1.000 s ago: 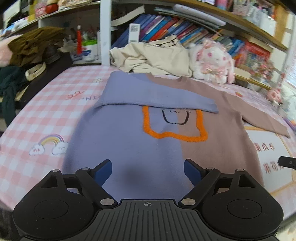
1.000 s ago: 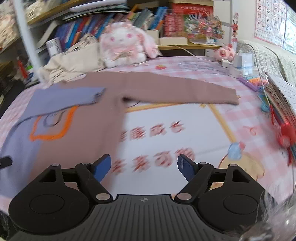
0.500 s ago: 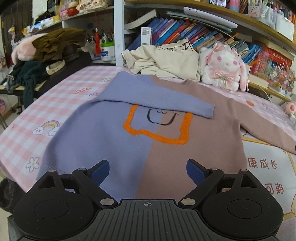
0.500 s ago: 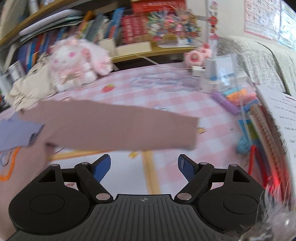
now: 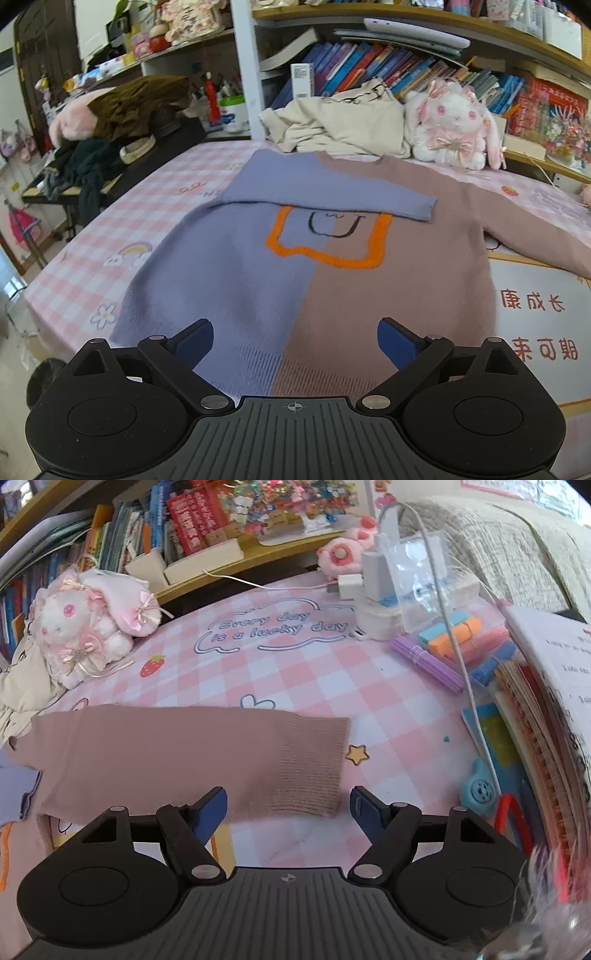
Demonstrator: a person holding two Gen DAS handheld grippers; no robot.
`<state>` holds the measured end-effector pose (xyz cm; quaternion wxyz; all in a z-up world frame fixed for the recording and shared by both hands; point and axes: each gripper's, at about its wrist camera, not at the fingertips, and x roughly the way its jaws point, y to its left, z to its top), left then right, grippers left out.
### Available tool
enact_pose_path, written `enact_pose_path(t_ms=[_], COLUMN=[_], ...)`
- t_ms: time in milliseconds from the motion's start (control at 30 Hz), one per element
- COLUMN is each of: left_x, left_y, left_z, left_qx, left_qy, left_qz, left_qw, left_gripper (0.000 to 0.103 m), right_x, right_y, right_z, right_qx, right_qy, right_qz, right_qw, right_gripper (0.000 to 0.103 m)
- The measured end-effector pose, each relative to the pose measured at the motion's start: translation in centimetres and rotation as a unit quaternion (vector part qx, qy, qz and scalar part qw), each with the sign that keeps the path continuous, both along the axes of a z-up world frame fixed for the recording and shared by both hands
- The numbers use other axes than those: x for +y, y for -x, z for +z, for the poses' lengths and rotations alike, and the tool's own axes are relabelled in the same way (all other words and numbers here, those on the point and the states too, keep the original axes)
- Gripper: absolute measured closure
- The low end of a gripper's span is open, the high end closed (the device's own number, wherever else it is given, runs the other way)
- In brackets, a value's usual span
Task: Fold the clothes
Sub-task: 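Close the right gripper on the mauve sleeve cuff and lift it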
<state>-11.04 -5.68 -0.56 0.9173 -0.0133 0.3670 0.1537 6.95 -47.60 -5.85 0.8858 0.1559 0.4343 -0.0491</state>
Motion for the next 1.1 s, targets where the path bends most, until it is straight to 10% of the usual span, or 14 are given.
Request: enact_pose_path(t_ms=[533,767,1100], left_x=[0.1,0.3,1.5], left_y=[0.5,0.9,0.4], left_z=[0.7,0.8,-0.5], left_qx=[-0.007,-0.011,0.015], left_qy=[-0.018,-0.019,0.003], left_qz=[0.016,0.016,0.033], left_qw=[0.9997,0.9996,0.9993], left_gripper=[0.006,0.006,0.006], right_x=[2.6,-1.6,-3.2], right_y=[-1.1,-2.1,-2.6], right_z=[-0.3,-0.5,-0.6], right_qx=[-0.018,-0.023,0.022], right_qy=[-0.148,-0.134,-0.115], right_qz=[0.036,-0.015,-0.026], right_qw=[0.988,0.991,0.993], right_gripper=[0.043,0.051,0.091])
